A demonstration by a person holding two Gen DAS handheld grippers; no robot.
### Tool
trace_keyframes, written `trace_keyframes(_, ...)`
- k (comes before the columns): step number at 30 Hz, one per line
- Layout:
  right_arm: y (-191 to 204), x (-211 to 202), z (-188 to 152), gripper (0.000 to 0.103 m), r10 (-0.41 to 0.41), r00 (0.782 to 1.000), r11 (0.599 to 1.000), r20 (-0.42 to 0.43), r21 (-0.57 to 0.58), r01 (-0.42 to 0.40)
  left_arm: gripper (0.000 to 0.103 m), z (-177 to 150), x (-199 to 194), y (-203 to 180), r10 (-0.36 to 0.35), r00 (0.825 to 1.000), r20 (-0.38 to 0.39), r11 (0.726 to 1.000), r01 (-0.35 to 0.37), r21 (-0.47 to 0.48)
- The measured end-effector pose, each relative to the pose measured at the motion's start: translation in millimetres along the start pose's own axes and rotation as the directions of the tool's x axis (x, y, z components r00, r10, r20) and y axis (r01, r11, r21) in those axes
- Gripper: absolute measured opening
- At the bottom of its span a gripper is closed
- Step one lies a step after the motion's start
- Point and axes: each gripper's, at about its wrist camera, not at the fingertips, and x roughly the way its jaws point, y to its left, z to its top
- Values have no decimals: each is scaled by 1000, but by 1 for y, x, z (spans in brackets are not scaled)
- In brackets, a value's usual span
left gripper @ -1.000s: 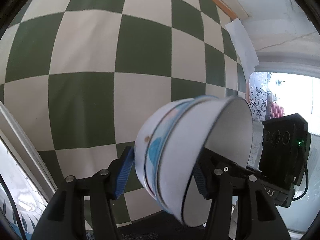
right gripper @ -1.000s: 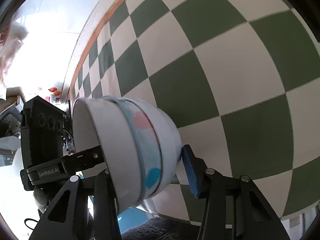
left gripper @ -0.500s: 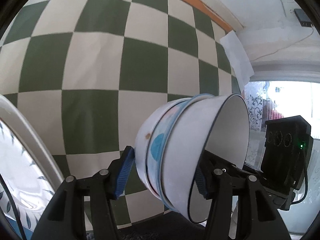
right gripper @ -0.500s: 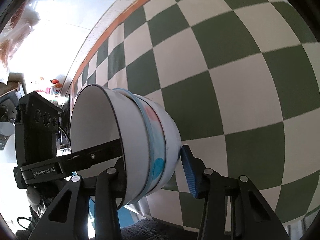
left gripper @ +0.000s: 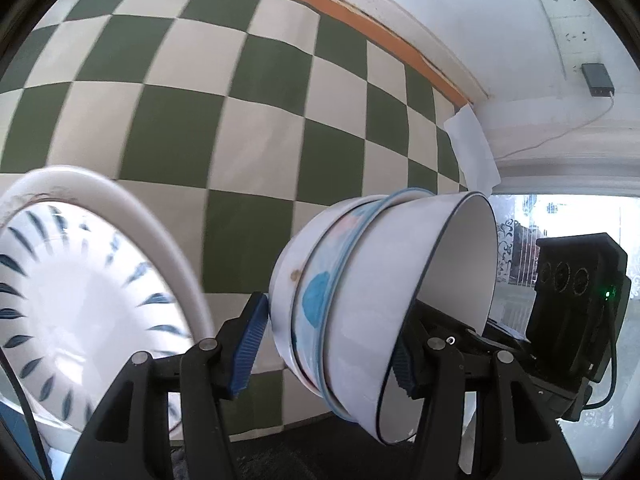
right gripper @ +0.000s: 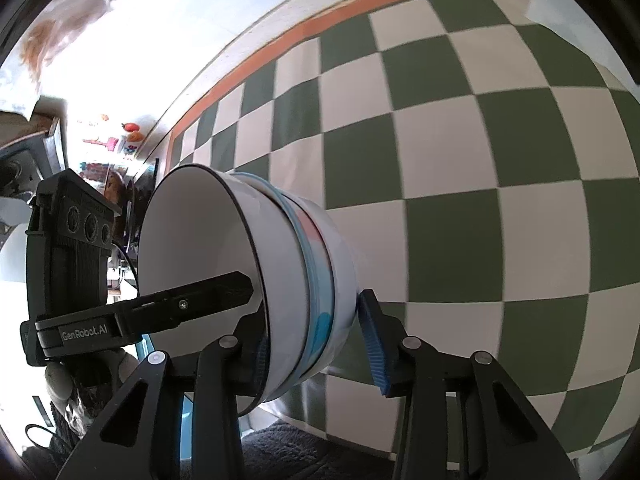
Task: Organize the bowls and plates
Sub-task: 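Carry the bowl stack with both grippers over the plate stack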
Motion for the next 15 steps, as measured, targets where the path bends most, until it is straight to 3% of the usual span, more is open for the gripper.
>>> trace_keyframes(15,106,48,-24,41,6,1000,999,2,-35,-6,52,-13,-61,85,25,1000,7,999,-25,-27)
